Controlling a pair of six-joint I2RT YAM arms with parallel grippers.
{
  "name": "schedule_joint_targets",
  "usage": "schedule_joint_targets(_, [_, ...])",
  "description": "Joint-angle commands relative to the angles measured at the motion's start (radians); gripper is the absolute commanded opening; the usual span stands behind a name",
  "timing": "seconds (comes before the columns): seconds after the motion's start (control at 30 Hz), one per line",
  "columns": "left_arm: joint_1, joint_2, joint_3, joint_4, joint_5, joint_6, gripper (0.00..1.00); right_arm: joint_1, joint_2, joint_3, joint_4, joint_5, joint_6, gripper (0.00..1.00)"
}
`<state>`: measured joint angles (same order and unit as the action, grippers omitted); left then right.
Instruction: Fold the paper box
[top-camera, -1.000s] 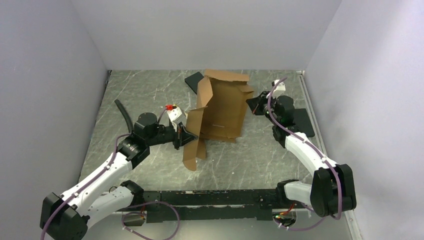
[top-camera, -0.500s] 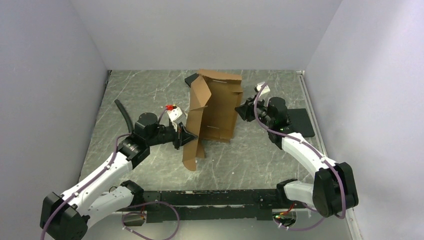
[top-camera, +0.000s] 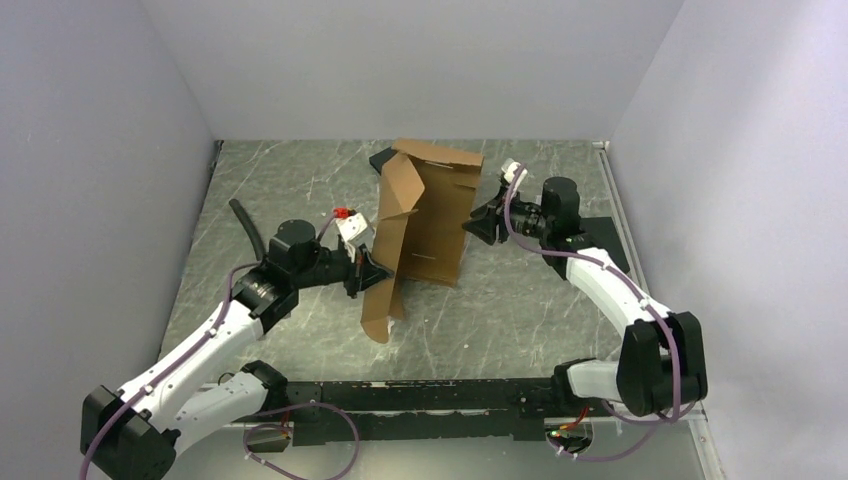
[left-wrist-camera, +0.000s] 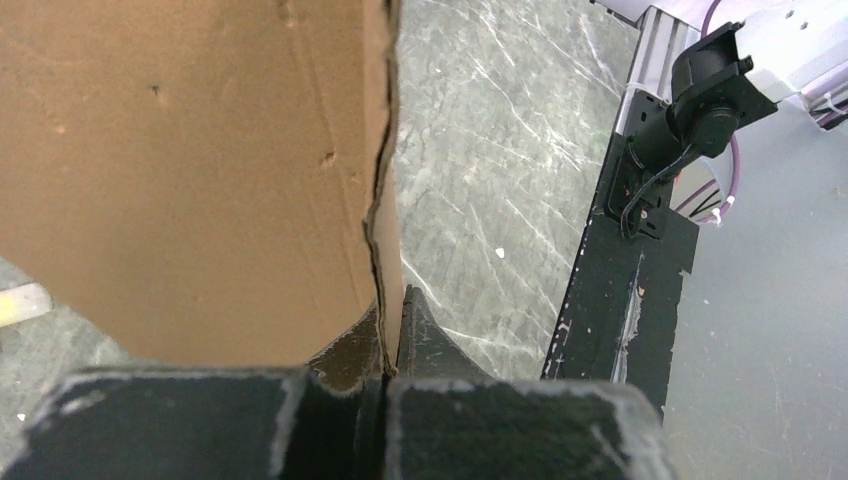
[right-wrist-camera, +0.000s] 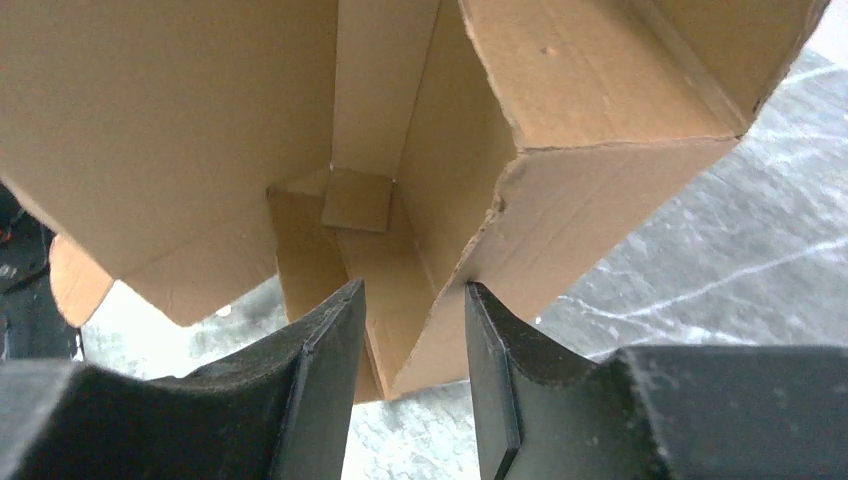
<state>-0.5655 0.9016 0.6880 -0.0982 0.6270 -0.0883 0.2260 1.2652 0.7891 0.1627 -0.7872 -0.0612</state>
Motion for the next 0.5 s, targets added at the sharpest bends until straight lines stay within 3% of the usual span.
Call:
schedule_joint_targets(0.0, [-0.003, 0.027, 0.082, -0.034, 0.059, 0.076, 0.0, -0.002, 0.039, 0.106, -0.078, -0.196, -0.142, 0.45])
schedule_joint_targets(0.07, [0.0, 0.036, 0.086, -0.025, 0.071, 0.107, 0.0, -0.008, 0.056, 0.147, -0.151, -0.219, -0.205, 0.48])
schedule_joint_targets(0.2, [0.011, 0.037, 0.08, -0.026, 0.084, 0.129, 0.0, -0.055, 0.069, 0.146, -0.15, -0.182, -0.171, 0.54])
schedule_joint_targets(0.33, [0.022, 0.02, 0.066, -0.033, 0.078, 0.155, 0.0, -0.139, 0.101, 0.145, -0.189, -0.289, -0.173, 0.56])
schedule_joint_targets(0.47, [0.031, 0.017, 0.075, -0.073, 0.066, 0.191, 0.0, -0.16, 0.084, 0.152, -0.303, -0.328, -0.31, 0.56])
